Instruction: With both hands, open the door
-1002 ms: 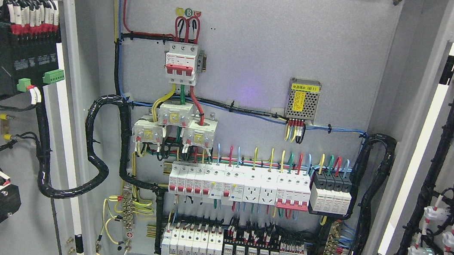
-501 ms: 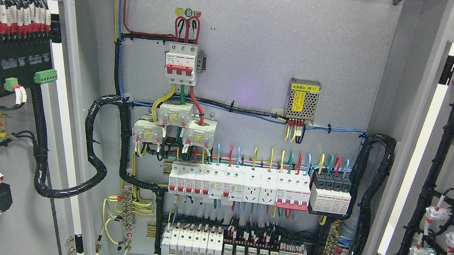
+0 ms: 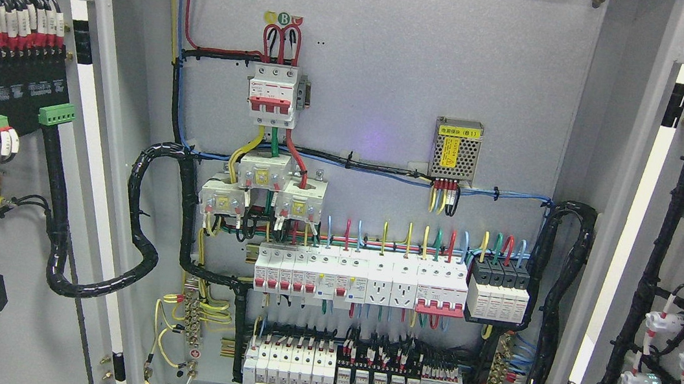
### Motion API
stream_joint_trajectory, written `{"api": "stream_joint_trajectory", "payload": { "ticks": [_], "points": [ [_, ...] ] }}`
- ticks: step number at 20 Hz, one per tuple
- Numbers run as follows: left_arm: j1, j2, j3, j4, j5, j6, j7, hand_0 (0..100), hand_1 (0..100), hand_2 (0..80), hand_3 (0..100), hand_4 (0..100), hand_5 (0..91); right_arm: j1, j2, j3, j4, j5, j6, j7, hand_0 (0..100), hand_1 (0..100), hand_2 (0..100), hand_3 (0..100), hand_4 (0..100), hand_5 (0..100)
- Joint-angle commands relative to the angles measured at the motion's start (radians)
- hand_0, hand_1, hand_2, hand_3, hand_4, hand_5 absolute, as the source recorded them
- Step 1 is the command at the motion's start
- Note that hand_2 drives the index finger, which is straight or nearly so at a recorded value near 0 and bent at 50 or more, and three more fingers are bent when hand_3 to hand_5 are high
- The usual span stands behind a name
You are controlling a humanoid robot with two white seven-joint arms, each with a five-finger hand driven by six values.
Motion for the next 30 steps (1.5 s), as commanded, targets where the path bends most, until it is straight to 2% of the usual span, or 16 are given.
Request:
{"api": "stream_joint_trajectory", "payload": {
  "ticks": [1, 6, 10, 14, 20, 25, 30],
  "points": [
    [-0.028, 0.043, 0.021, 0.05, 0.022, 0.062, 0.004, 0, 0, 0.0, 0, 4, 0.0, 0.01, -0.033, -0.01, 0.016, -0.007, -0.016, 0.0, 0, 0, 0, 0, 0, 0],
    [-0.043, 0.059, 0.039, 0.059, 0.048, 0.151, 0.004, 0, 0, 0.0, 0, 4, 0.0, 0.01, -0.046, -0.019, 0.016, -0.013, -0.036, 0.0, 0, 0, 0, 0, 0, 0],
    [-0.049, 0.063, 0.045, 0.071, 0.059, 0.163, 0.004, 0, 0, 0.0, 0, 4, 0.0, 0.008, -0.056, -0.028, 0.02, -0.059, -0.037, 0.002, 0, 0, 0, 0, 0, 0],
    [-0.081, 0.064, 0.06, 0.077, 0.059, 0.246, 0.004, 0, 0, 0.0, 0, 4, 0.0, 0.005, -0.067, -0.048, 0.042, -0.073, -0.037, 0.002, 0, 0, 0, 0, 0, 0],
    [-0.115, 0.069, 0.085, 0.088, 0.061, 0.278, 0.004, 0, 0, 0.0, 0, 4, 0.0, 0.004, -0.082, -0.06, 0.063, -0.073, -0.057, 0.005, 0, 0, 0, 0, 0, 0],
    [-0.161, 0.084, 0.097, 0.126, 0.059, 0.318, 0.004, 0, 0, 0.0, 0, 4, 0.0, 0.005, -0.092, -0.06, 0.065, -0.143, -0.057, 0.081, 0, 0, 0, 0, 0, 0],
    [-0.219, 0.089, 0.117, 0.18, 0.059, 0.375, 0.003, 0, 0, 0.0, 0, 4, 0.0, 0.007, -0.095, -0.077, 0.08, -0.151, -0.056, 0.092, 0, 0, 0, 0, 0, 0]
  ]
}}
